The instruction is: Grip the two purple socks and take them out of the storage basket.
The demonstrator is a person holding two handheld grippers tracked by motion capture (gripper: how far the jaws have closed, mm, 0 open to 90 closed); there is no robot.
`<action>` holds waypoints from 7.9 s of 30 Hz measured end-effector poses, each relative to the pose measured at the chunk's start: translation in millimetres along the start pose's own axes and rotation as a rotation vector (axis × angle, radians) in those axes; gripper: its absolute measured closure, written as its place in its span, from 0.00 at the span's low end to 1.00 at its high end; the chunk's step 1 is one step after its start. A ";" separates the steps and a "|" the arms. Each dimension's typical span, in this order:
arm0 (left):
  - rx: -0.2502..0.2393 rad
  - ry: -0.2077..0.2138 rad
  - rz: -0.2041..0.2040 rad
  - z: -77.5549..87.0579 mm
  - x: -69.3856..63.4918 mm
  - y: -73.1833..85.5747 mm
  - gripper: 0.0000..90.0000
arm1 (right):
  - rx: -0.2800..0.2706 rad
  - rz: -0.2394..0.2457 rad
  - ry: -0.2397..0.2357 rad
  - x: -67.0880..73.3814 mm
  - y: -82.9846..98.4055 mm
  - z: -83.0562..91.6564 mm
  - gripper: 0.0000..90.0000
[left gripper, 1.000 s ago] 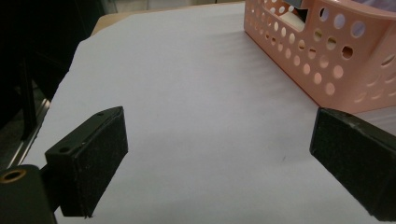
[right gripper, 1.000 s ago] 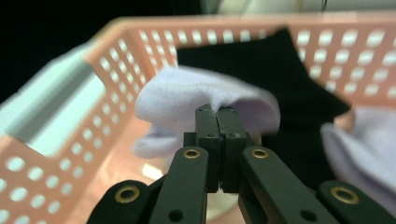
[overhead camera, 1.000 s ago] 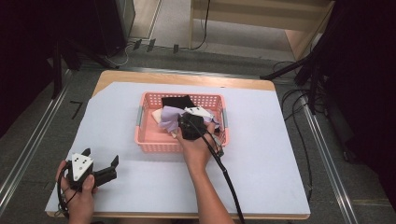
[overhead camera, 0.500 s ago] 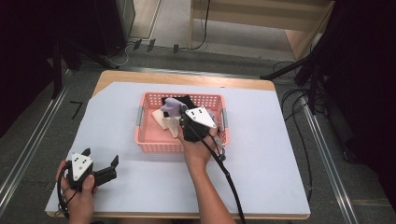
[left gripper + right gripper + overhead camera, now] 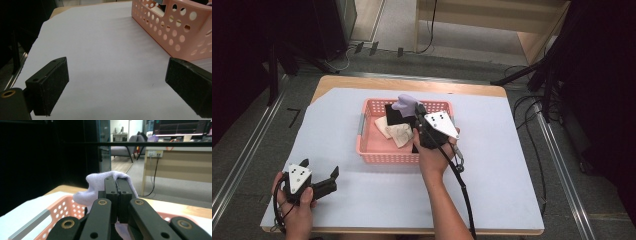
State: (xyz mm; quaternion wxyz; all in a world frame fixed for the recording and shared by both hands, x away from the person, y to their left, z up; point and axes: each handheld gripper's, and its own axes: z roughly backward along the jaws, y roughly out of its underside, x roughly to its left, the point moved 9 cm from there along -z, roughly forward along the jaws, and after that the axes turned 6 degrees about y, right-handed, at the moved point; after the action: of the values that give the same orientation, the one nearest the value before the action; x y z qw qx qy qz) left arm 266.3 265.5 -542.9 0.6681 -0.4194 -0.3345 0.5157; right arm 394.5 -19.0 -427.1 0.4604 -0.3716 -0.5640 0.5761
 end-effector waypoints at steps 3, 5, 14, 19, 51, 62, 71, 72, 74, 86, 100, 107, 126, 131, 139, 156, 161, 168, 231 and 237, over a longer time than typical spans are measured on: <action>0.000 -0.001 -0.001 0.0 0.2 0.0 0.06 | -0.016 -0.007 0.011 -9.6 -8.2 3.6 1.00; -0.001 -0.002 0.000 -0.1 0.1 -0.1 0.07 | -0.023 -0.014 0.019 -14.4 -12.2 6.1 1.00; -0.004 -0.003 -0.003 -0.3 0.3 -0.3 0.07 | -0.067 -0.026 0.072 -47.3 -30.5 17.6 1.00; -0.003 -0.004 -0.003 -0.2 0.3 -0.3 0.07 | -0.081 -0.030 0.111 -69.7 -37.7 24.6 1.00; 0.001 -0.004 -0.011 0.9 -0.2 0.1 0.07 | 0.145 -0.114 0.394 -208.0 74.9 50.3 0.81; 0.002 -0.007 -0.012 0.6 -0.5 0.1 0.07 | 0.049 -0.118 0.303 -170.7 33.0 45.4 0.59; 0.000 -0.005 -0.011 0.4 0.1 -0.1 0.07 | 0.093 -0.070 0.145 -106.9 27.9 22.2 0.59; -0.001 -0.005 -0.009 0.4 0.0 -0.1 0.07 | 0.093 -0.070 0.145 -106.9 27.9 22.2 0.59; -0.001 -0.005 -0.008 0.4 0.1 -0.1 0.07 | 0.111 -0.069 0.119 -95.5 30.8 18.4 0.58; -0.002 -0.006 -0.007 0.1 0.2 -0.2 0.07 | 0.316 -0.051 0.050 -60.8 64.1 -8.2 0.51; 0.000 -0.005 -0.007 0.0 0.2 -0.1 0.07 | 0.579 0.064 0.113 -55.9 86.2 -17.4 0.48; -0.001 -0.004 -0.006 -0.1 0.2 -0.1 0.07 | 0.682 0.119 0.117 -58.2 98.2 -16.0 0.79; 0.002 -0.004 -0.007 -0.1 0.1 0.1 0.07 | 0.329 0.020 0.021 -56.1 56.9 -3.7 1.00; 0.002 -0.004 -0.007 -0.1 0.1 0.1 0.07 | 0.254 0.007 0.008 -52.8 40.7 1.1 1.00; 0.002 -0.005 -0.008 -0.1 0.1 0.1 0.07 | 0.168 -0.005 0.002 -51.7 20.6 6.3 1.00; -0.005 -0.006 -0.001 -0.6 0.0 -0.4 0.07 | -0.021 -0.005 -0.011 -47.1 -35.3 20.8 1.00; 0.001 -0.005 -0.004 -0.2 0.3 0.0 0.07 | -0.093 -0.028 0.010 -52.6 -47.6 26.0 1.00; 0.000 -0.007 -0.004 -0.3 0.1 -0.1 0.07 | -0.153 -0.035 0.041 -65.8 -63.6 34.8 1.00; 0.002 -0.007 -0.010 0.7 -0.3 0.1 0.08 | 0.047 -0.125 0.269 -206.7 55.2 83.2 0.31; -0.008 -0.011 -0.009 0.3 -0.6 -0.4 0.08 | 0.038 -0.094 0.259 -208.1 58.3 102.0 0.26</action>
State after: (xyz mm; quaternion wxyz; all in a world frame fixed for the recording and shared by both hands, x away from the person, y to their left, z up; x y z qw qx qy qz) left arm 266.0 264.9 -542.4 0.6668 -0.4176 -0.3420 0.5138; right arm 353.8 -244.5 -495.0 0.5629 -0.4072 -0.5055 0.5116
